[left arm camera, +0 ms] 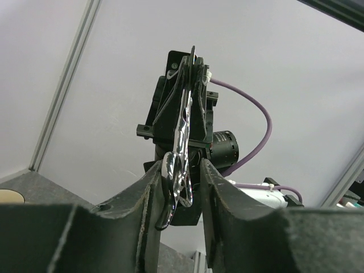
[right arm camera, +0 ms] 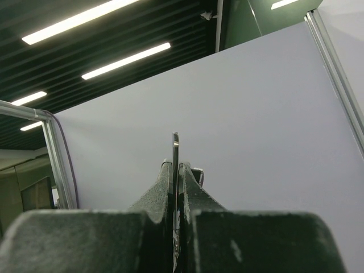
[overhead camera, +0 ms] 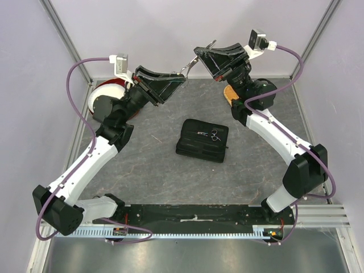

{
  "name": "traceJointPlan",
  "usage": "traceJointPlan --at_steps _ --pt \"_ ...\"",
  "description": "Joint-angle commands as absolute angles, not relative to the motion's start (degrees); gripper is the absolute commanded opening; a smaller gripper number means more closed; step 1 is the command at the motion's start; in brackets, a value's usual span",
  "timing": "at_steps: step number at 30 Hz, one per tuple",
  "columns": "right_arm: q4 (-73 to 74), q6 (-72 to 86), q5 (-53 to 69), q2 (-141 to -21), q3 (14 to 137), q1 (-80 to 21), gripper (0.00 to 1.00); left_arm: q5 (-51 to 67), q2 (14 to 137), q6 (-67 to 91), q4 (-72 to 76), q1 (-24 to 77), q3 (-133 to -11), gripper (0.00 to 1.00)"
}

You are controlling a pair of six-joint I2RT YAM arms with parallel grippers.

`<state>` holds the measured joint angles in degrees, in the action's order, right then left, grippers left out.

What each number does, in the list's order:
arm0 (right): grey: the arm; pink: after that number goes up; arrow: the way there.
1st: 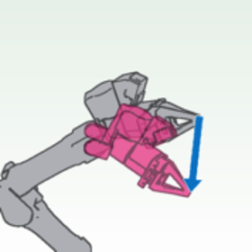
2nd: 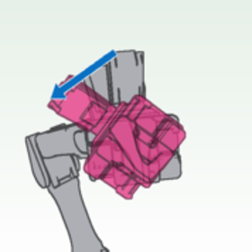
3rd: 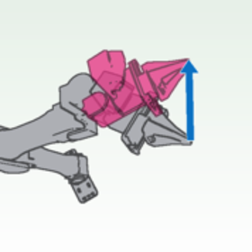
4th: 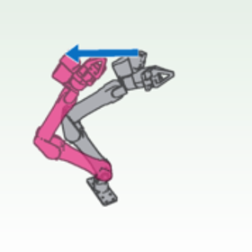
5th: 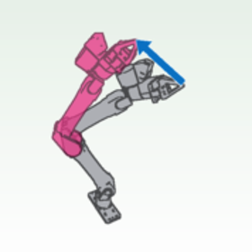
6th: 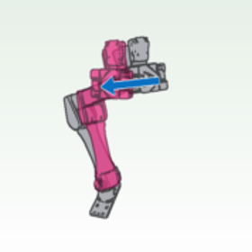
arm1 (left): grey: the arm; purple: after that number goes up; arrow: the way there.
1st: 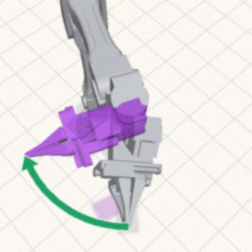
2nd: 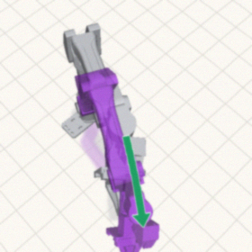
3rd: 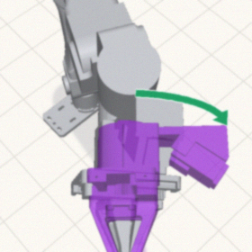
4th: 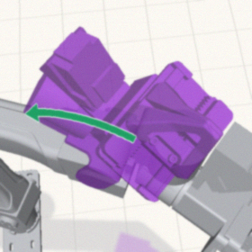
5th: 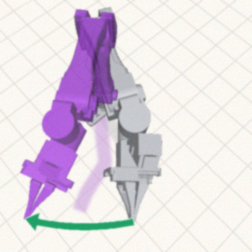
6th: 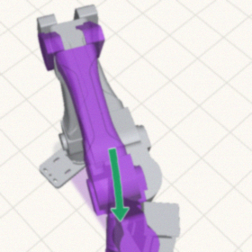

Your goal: Sort the hair-cutting tools

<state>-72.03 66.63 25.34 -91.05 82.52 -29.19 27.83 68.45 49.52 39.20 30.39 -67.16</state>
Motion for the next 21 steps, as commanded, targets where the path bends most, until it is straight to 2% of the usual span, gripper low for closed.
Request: traceJointPlan --at_steps 1,5,6,8,10,11,12,14,15,18,21 --pt "-76.1 66.2 24.2 -91.3 81.9 -29.8 0.00 25.5 68.6 50.5 41.7 30.8 -68.0 0.36" --pt "-76.0 65.8 24.1 -91.2 81.1 -29.9 0.00 25.4 69.2 49.6 40.0 30.8 -69.0 0.26" --pt "-75.9 65.6 24.3 -91.3 81.1 -29.8 0.00 25.5 69.3 49.6 39.8 30.8 -69.1 0.16" --pt "-74.5 65.4 24.8 -91.3 81.1 -29.8 0.00 25.3 69.5 49.2 39.1 30.8 -69.4 0.03" --pt "-73.4 65.1 24.9 -90.8 80.1 -29.8 0.07 24.3 69.3 48.4 36.3 30.8 -69.9 0.02" --pt "-71.8 65.0 24.8 -90.6 79.5 -29.8 0.14 23.6 69.1 46.8 34.2 30.8 -70.4 0.02" --pt "-70.9 64.8 24.4 -89.9 78.8 -29.4 0.47 22.4 68.8 45.6 29.5 30.8 -71.0 0.02" --pt "-67.6 64.7 23.0 -89.0 76.2 -29.0 0.71 21.0 68.5 42.2 23.7 30.8 -73.2 0.02" --pt "-65.6 64.7 22.5 -88.5 75.3 -28.1 0.86 20.3 68.6 41.1 20.9 30.6 -74.1 0.02" --pt "-54.9 63.2 20.2 -85.3 72.3 -25.4 0.98 18.2 70.4 36.7 7.3 29.8 -78.3 0.02" --pt "-42.3 57.4 19.3 -82.3 70.7 -23.0 0.98 20.3 72.7 34.7 -4.6 26.7 -82.3 0.02"
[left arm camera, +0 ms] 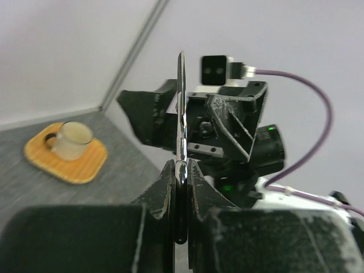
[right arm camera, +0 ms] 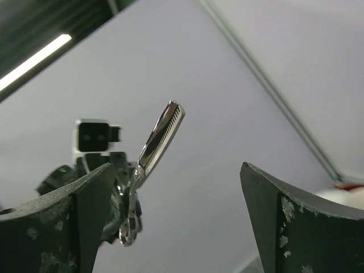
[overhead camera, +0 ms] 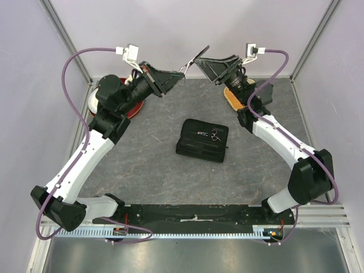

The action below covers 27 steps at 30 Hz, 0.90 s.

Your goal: Sort the hair-cutting tools

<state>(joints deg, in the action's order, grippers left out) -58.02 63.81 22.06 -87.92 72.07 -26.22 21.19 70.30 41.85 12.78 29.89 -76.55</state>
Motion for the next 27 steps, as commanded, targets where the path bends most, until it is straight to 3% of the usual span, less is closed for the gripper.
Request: traceJointPlan --at_steps 1,6,11,27 --pt "-39.1 55.5 18.6 -81.4 69.7 -22.7 0.98 20.7 74.9 34.5 -10.8 25.8 -84.6 0.02" --pt "-11.4 43.1 5.3 -77.3 69.5 -21.5 0.98 32.7 81.8 31.9 -23.5 15.4 -90.0 0.02" --pt "16.6 37.3 -5.6 -82.6 75.2 -21.2 0.93 38.4 87.6 30.4 -26.1 12.1 -89.5 0.02" --pt "26.5 29.4 -12.0 -101.8 74.0 -21.2 0.66 46.0 100.8 29.5 -29.5 12.0 -88.5 0.02"
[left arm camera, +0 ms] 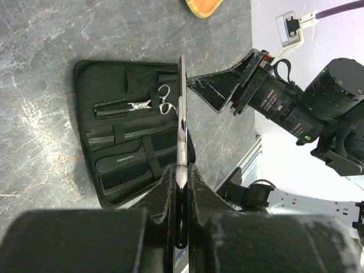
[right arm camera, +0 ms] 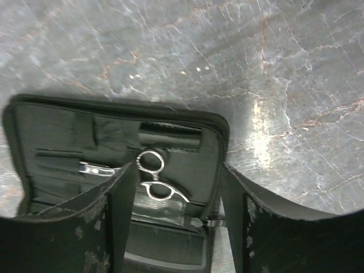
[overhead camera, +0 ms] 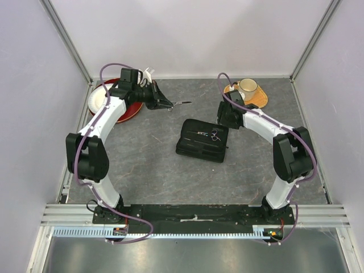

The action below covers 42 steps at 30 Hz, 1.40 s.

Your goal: Sort the hair-cutting tools

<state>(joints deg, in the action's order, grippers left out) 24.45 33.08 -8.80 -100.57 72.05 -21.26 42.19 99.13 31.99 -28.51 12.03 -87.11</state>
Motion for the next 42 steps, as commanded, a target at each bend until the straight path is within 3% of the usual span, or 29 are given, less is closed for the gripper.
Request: traceJointPlan --at_steps 1,12,15,16,19,22,36,42 --pt "26.6 28.9 -12.1 -102.2 73.9 -21.3 0.65 46.1 101.8 29.2 -30.6 12.0 -88.9 0.02" --pt "27.9 28.6 -14.3 -107.3 73.3 -21.2 0.54 46.1 104.3 27.8 -32.6 11.1 -90.7 0.02" --pt "29.6 29.2 -13.9 -110.0 74.5 -21.2 0.32 46.1 104.5 27.4 -32.7 10.7 -90.4 0.02" --pt "30.8 29.1 -13.4 -110.8 75.1 -21.2 0.20 46.3 104.5 27.2 -32.8 10.6 -90.4 0.02" --pt "31.1 27.6 -10.0 -113.3 75.8 -21.2 0.07 46.3 104.4 26.8 -32.8 10.3 -90.0 0.02" --pt "30.0 24.8 -7.8 -114.3 76.1 -21.3 0.00 46.7 104.5 26.1 -33.3 9.6 -89.6 0.02" --pt "18.1 5.2 -0.4 -111.6 74.2 -25.8 0.00 45.8 103.5 25.6 -33.4 8.1 -82.1 0.02" --pt "15.8 6.1 3.0 -112.2 76.4 -26.2 0.00 45.1 102.8 25.1 -34.9 7.6 -81.2 0.02"
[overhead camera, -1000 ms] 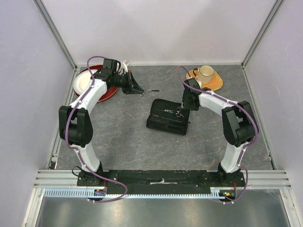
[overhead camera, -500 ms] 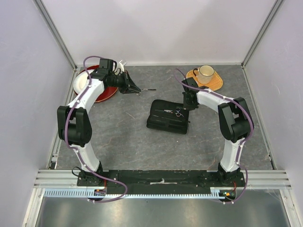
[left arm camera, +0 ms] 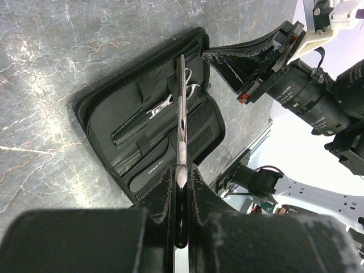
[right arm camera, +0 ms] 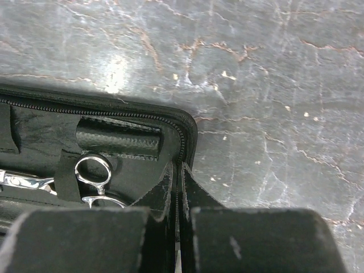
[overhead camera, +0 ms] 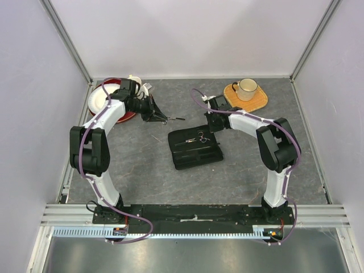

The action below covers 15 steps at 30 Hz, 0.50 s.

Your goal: Sort the hair-cutting tools

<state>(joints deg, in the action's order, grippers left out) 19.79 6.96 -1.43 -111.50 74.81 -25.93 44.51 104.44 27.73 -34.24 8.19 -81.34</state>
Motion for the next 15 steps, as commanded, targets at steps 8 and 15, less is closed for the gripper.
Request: traceJointPlan --at_steps 8,15 --pt "20.3 16.9 -8.4 -110.7 75.9 -26.1 0.50 43.2 98.0 23.9 -36.2 6.3 -75.2 0.02" --pt "20.3 21.3 -5.6 -109.8 77.7 -26.0 0.61 45.6 94.9 25.0 -32.8 6.1 -68.9 0.02"
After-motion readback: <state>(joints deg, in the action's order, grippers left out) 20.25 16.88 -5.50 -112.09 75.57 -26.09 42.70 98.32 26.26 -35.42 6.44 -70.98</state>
